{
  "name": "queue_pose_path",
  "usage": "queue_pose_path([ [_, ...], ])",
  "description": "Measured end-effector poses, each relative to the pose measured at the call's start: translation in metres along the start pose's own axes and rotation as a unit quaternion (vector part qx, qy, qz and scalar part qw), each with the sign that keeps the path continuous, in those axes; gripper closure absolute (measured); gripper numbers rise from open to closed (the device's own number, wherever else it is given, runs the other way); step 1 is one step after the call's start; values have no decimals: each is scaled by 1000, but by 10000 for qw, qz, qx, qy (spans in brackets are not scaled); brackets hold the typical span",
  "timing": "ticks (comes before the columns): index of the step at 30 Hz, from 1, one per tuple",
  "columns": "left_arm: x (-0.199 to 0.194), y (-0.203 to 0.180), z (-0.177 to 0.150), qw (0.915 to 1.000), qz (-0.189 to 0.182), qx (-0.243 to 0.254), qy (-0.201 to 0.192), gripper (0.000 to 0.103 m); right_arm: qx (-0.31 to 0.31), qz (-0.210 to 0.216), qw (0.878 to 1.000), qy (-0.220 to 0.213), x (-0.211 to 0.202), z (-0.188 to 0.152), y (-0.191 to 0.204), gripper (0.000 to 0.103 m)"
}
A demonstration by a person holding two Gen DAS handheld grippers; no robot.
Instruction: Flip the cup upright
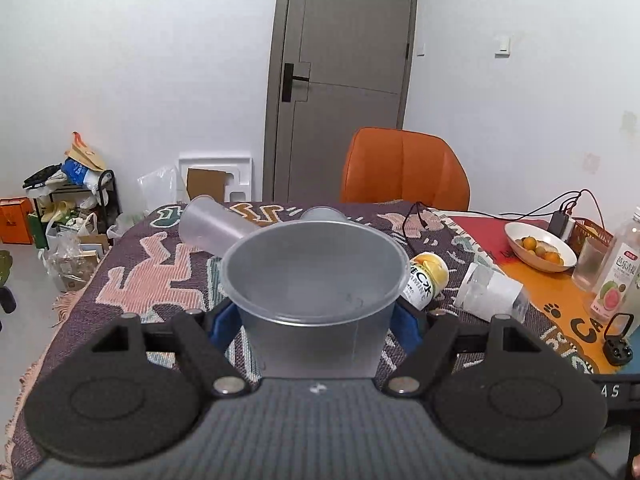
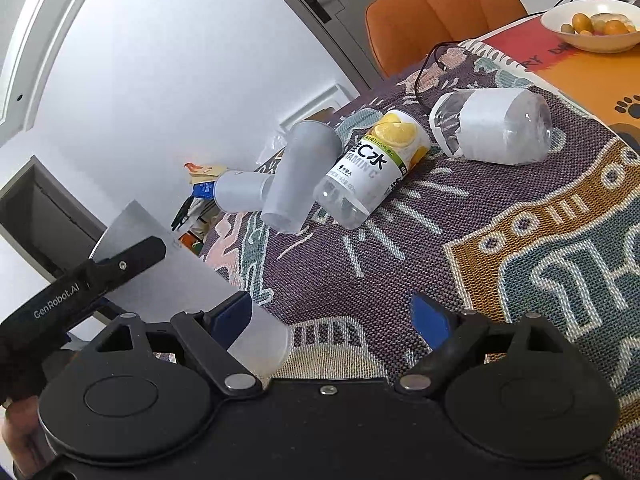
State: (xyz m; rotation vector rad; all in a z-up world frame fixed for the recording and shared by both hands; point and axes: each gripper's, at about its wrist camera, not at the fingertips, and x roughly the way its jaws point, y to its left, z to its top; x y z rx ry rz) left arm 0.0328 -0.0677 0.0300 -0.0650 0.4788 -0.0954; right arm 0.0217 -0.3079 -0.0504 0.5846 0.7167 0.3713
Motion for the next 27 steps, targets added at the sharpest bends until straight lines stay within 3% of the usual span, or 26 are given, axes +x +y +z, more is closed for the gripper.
queue_pose_path([
  [5, -5, -4, -6, 9998, -39, 206, 8, 27, -14, 35, 10000, -9, -4, -4, 2, 16],
  [12, -6, -1, -10, 9986, -97, 109, 504, 19, -96, 124, 9999, -53, -13, -10, 7, 16],
  [27, -50, 22, -11, 9995, -97, -47, 300, 12, -548, 77, 9983, -186, -29, -11, 34, 12],
])
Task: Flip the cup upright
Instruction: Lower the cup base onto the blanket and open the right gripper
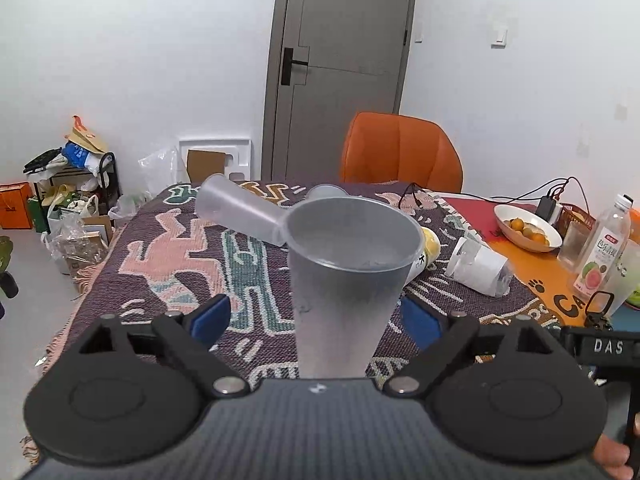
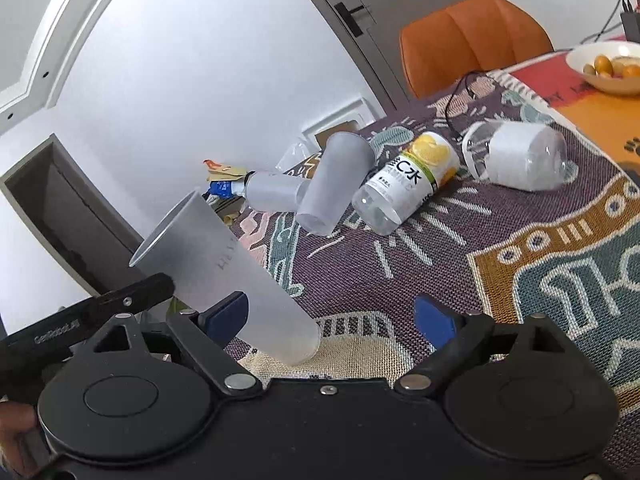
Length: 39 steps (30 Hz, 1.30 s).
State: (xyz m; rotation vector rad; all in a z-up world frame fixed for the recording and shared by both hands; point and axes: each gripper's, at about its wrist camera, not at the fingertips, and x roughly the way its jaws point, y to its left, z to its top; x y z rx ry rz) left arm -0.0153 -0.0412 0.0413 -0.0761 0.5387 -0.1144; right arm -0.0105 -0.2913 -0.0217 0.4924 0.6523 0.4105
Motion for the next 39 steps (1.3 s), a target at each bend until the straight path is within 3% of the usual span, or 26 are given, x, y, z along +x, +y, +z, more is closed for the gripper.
queue_pose_path([
  [6, -12, 14, -4, 9999, 111, -127, 5, 10, -178, -19, 9998, 25, -5, -3, 12, 11],
  [11, -19, 26, -9, 9996, 231, -150, -12, 9, -404, -108, 9991, -53, -12, -6, 24, 0],
  [20, -29, 41, -26, 9991, 373, -122, 140, 7, -915, -190, 9956, -20, -24, -17, 42, 0],
  [29, -41, 56, -49, 9969, 635, -304, 341, 7, -804, -298, 9963, 28, -34, -36, 32, 0],
  [39, -68, 70, -61, 9950, 868, -456, 215, 7, -1203, -387, 9920, -46, -51, -49, 38, 0],
])
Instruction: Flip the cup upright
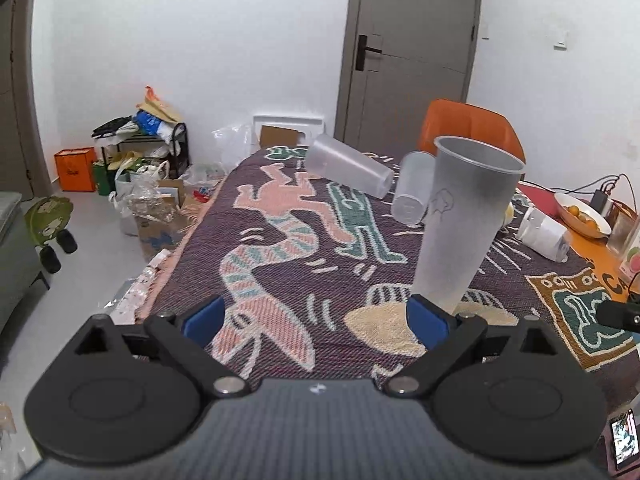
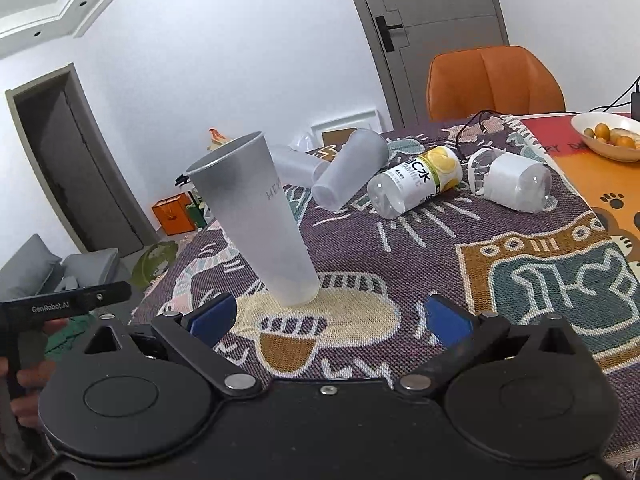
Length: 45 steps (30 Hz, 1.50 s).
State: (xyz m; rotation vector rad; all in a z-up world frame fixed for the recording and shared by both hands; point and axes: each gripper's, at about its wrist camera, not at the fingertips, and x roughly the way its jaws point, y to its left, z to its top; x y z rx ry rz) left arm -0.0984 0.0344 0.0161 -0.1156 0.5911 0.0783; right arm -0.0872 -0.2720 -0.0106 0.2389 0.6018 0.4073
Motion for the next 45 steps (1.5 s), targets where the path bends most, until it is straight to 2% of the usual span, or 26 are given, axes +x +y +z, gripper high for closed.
queue_pose_path([
  [7, -7, 5, 4, 9999, 45, -68, -68, 7, 62, 182, 9998, -40, -10, -1, 2, 0],
  [11, -10, 4, 3, 10000, 43, -16, -75, 7, -13, 79, 9999, -93, -12, -1, 5, 0],
  [16, -9, 4, 3, 10000, 30, -62, -50, 7, 213, 31, 9997, -96, -11, -2, -3, 0],
  [30, -2, 3, -5, 9999, 89, 18, 84, 7, -146, -172, 9997, -107, -18, -2, -1, 0],
  [45, -8, 6, -4, 9999, 107, -83, 25, 7, -386, -59, 9992, 32, -12, -9, 11, 0],
])
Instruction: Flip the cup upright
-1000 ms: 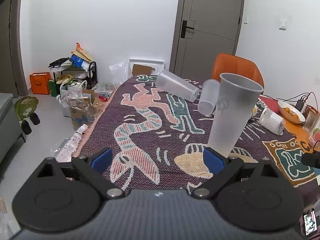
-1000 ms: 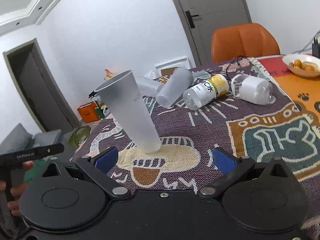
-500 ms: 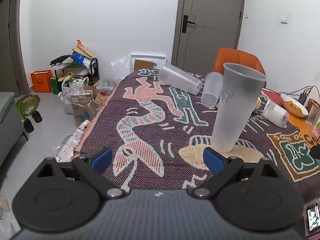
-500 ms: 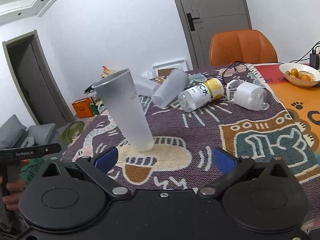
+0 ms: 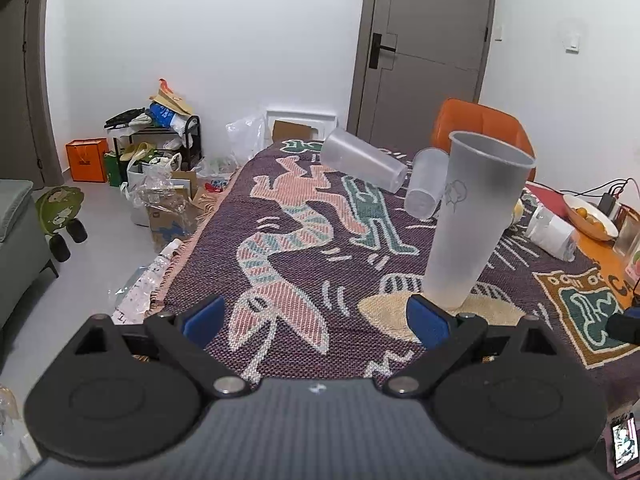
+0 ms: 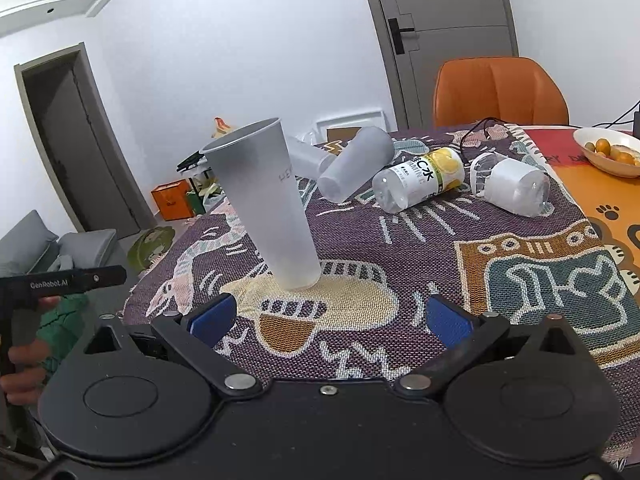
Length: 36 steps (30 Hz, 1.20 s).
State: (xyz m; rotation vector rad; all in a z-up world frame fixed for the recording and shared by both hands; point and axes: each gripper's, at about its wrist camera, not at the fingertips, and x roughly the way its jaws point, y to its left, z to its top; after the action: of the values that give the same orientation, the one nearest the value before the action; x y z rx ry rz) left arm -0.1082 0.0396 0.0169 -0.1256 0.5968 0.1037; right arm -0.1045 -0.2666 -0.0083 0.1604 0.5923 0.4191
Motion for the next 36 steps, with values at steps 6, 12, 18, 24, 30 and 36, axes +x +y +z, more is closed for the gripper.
queue_pose_path([
  [6, -4, -4, 0, 9999, 102, 94, -99, 7, -48, -109, 9999, -50, -3, 2, -4, 0],
  [12, -6, -4, 0, 9999, 81, 75, -74, 7, -48, -148, 9998, -90, -6, 3, -7, 0],
  [18, -8, -5, 0, 9998, 133, 134, -101, 7, -67, -117, 9999, -104, -8, 4, -6, 0],
  [24, -10, -6, 0, 9997, 102, 147, -138, 7, 0, -230, 9996, -146, -8, 5, -9, 0],
  [30, -13, -7, 0, 9998, 70, 130, -157, 7, 0, -186, 9997, -129, -8, 5, -9, 0],
  [36, -11, -5, 1, 9998, 74, 117, -158, 7, -149, -219, 9996, -80, -7, 3, -4, 0],
])
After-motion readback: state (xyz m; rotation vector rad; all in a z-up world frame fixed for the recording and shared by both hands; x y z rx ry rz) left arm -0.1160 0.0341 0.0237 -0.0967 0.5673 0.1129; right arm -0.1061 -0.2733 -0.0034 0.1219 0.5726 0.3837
